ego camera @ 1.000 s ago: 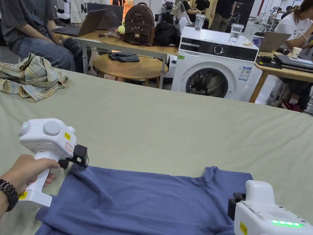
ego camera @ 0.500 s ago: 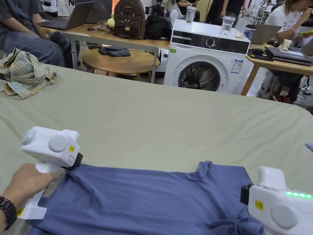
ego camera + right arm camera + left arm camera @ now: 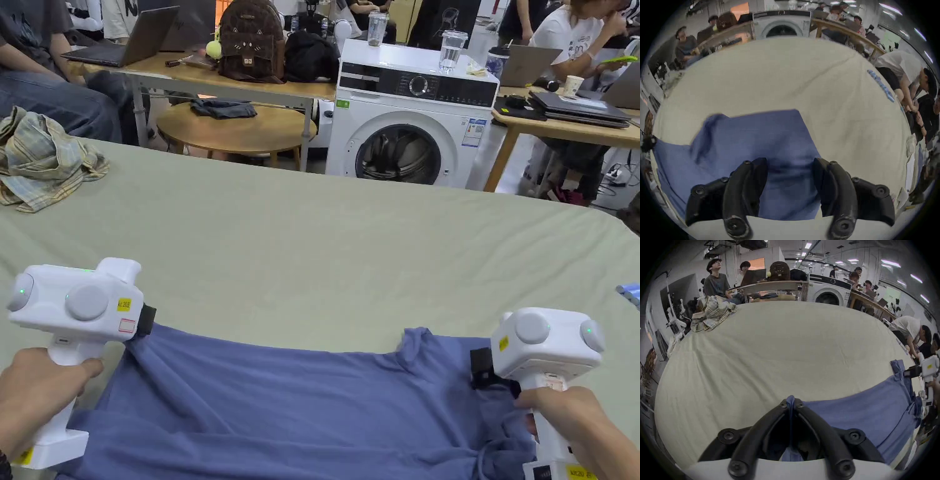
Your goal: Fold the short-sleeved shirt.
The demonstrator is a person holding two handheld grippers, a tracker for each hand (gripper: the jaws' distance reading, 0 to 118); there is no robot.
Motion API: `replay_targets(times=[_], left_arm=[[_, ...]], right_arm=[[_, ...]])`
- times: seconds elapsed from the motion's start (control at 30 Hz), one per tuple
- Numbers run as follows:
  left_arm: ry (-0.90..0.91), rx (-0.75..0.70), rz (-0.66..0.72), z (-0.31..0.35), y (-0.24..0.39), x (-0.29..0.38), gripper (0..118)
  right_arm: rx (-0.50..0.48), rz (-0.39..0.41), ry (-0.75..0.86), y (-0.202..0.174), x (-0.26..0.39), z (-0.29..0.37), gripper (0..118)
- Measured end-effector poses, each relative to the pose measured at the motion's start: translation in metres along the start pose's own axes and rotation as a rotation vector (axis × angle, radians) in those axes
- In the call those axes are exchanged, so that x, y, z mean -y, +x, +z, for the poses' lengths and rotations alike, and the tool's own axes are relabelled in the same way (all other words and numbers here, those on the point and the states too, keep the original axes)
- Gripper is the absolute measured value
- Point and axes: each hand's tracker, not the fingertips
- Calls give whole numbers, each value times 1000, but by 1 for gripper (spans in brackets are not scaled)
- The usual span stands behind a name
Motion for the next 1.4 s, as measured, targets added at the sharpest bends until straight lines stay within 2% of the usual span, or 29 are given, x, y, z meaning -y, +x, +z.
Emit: replay_targets(times=[0.07,0.1,0.13,0.17,0.2,0.23,0.3,0.4,0.67,0.87,1.17,1.3,1.4], left_arm=[[-6,5,9,-2,-2,1,0],[-6,10,11,-1,-3,1,0],[-8,11,11,-2,-3,2,0],[-10,12,13,-2,-4,3,0],[-9,16,18,-3,-5,3,0],[-7,21,31,-2,-6,3,0],[0,32,50,1,-6,6,0],[17,54,76,10,-10,7,0],[55,125,145,51,-19,24,0],[76,168,154,93,-23,54,0],[44,239,146,137,-32,102,0],[-16,263,137,138,-38,126,0],[-80,259,142,126,-43,143,0]], right_arm=[[-27,-29,45,2,1,5,55],[-33,-34,46,3,1,6,42],[-55,-25,54,3,2,8,16],[-98,-14,69,4,2,10,0],[-134,-37,70,6,0,10,0],[-99,-48,70,6,3,9,0],[-111,-23,91,8,8,12,0],[-152,-83,163,17,17,32,0],[-153,-31,305,22,66,113,0],[-165,-33,368,24,127,169,0],[-228,-38,351,36,209,215,0],[-243,-21,290,41,238,211,0],[-206,8,193,42,251,187,0]])
